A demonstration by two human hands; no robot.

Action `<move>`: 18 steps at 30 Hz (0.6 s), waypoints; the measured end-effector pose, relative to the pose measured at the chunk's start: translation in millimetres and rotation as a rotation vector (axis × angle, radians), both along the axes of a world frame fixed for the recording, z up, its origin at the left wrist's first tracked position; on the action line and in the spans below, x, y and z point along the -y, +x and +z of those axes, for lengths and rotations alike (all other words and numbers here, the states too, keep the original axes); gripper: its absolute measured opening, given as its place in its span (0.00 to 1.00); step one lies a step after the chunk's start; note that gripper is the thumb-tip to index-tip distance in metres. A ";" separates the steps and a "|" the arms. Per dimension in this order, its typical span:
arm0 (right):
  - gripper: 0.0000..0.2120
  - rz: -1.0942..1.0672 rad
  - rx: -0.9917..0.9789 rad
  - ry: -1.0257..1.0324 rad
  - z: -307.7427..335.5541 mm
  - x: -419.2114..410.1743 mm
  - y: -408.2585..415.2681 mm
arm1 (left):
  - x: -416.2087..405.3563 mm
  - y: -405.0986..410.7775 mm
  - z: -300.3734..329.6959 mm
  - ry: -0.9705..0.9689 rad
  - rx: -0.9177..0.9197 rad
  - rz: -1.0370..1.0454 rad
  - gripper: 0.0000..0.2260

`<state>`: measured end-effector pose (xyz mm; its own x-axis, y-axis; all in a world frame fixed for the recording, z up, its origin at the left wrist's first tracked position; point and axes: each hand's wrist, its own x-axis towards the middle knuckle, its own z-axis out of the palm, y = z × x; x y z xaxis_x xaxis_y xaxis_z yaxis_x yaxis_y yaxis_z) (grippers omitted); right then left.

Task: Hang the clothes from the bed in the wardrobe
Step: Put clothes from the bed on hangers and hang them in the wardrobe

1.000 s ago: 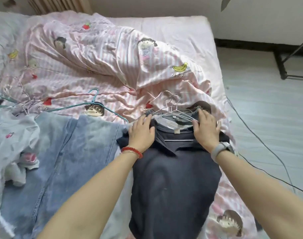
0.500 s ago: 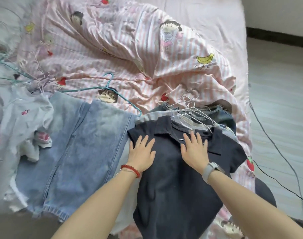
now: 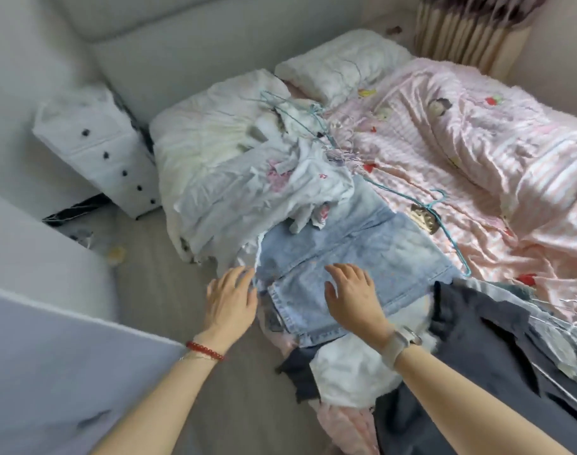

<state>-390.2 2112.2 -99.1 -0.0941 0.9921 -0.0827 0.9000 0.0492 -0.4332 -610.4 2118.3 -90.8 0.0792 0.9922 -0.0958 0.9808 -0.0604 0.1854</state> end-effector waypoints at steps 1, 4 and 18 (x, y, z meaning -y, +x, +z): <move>0.20 0.087 0.005 0.022 7.6 0.8 -31.8 | 15.7 -30.0 9.0 0.037 0.015 0.087 0.19; 0.19 0.330 -0.037 0.098 31.3 13.7 -126.9 | 70.6 -115.3 32.7 0.155 0.030 0.305 0.18; 0.20 1.173 -0.178 0.196 101.7 155.3 -498.7 | 336.0 -399.3 124.1 0.450 -0.215 1.029 0.15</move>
